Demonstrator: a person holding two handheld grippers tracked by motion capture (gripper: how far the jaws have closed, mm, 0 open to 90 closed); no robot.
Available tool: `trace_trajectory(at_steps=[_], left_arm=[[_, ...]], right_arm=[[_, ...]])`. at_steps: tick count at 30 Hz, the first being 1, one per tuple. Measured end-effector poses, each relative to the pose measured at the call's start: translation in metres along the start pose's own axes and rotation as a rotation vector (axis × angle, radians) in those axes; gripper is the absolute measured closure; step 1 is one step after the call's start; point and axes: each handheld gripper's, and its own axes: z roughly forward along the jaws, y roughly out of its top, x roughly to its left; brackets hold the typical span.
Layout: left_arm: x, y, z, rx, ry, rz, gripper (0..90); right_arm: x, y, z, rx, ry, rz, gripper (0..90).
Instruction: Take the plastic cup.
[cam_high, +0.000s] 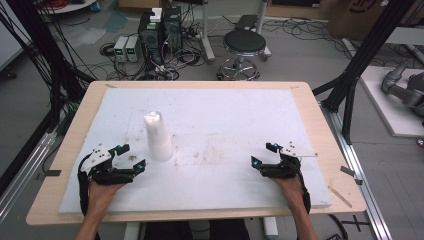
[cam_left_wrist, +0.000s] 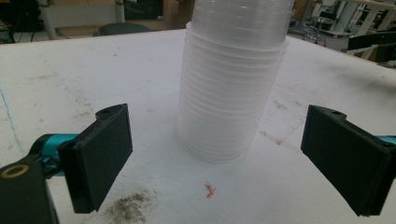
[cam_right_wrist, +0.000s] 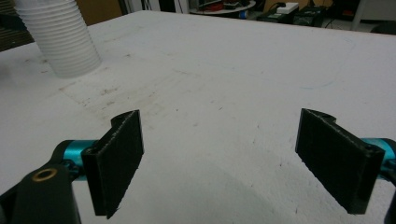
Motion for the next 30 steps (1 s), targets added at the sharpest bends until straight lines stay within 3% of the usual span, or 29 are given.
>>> trace_trajectory(at_steps=[5,24,30], left_arm=[[0.0009,0.0003,0.0009,0.009,0.002,-0.01,8.8],[0.0012,0.001,0.0024,0.02,-0.013,-0.012,8.8],[0.0044,0.008,-0.0047,-0.001,-0.048,-0.005,8.8]], right_arm=[[0.001,-0.0003,-0.0005,-0.012,-0.002,-0.018,14.8],[-0.0003,-0.0003,-0.0007,-0.008,0.013,-0.007,14.8],[-0.0002,-0.0004,-0.001,-0.008,0.016,-0.009,14.8]])
